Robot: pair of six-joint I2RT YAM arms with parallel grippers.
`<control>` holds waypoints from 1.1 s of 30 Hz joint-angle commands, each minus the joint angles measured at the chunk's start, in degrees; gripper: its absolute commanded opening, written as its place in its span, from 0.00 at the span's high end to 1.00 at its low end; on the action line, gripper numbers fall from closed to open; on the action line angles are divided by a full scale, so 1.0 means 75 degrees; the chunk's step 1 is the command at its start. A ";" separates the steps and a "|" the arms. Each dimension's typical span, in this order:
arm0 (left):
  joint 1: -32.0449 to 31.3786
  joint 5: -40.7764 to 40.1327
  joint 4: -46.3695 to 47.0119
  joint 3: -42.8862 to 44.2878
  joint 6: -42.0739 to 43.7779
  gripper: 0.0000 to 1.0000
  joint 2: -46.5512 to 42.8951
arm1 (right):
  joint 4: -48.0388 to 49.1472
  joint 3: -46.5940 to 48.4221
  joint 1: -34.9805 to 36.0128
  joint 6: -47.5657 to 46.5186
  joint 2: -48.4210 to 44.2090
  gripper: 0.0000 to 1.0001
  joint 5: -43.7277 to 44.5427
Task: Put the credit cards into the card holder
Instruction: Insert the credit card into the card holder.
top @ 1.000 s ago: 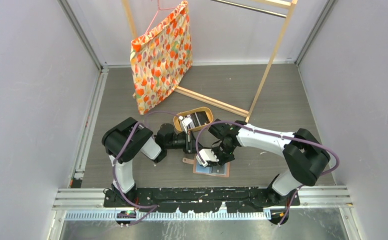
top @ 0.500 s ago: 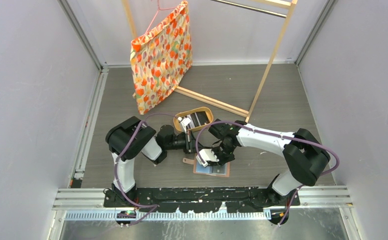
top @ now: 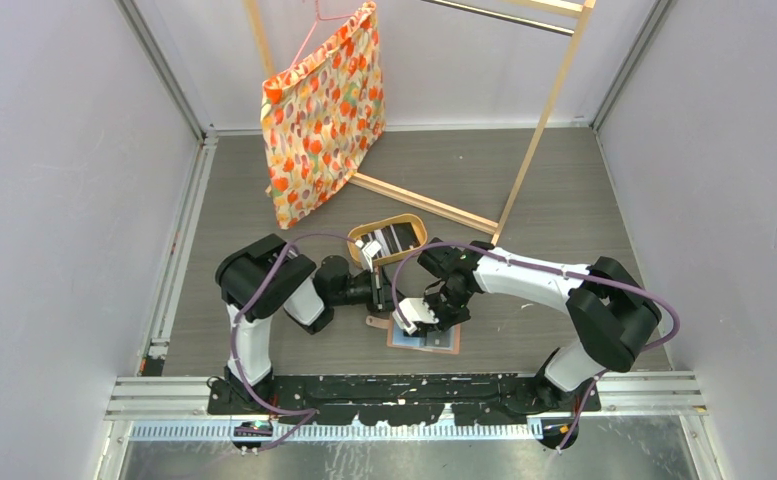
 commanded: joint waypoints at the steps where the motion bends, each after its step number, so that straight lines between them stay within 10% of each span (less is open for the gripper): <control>1: -0.0113 -0.0244 0.0554 -0.0132 -0.0005 0.99 0.0179 | -0.0158 -0.0021 -0.0003 -0.0127 0.0007 0.89 0.0348; 33: -0.0549 -0.1001 0.1011 -0.0603 -0.0597 1.00 0.0302 | -0.0169 -0.0020 -0.0005 -0.0111 -0.0004 0.89 0.0336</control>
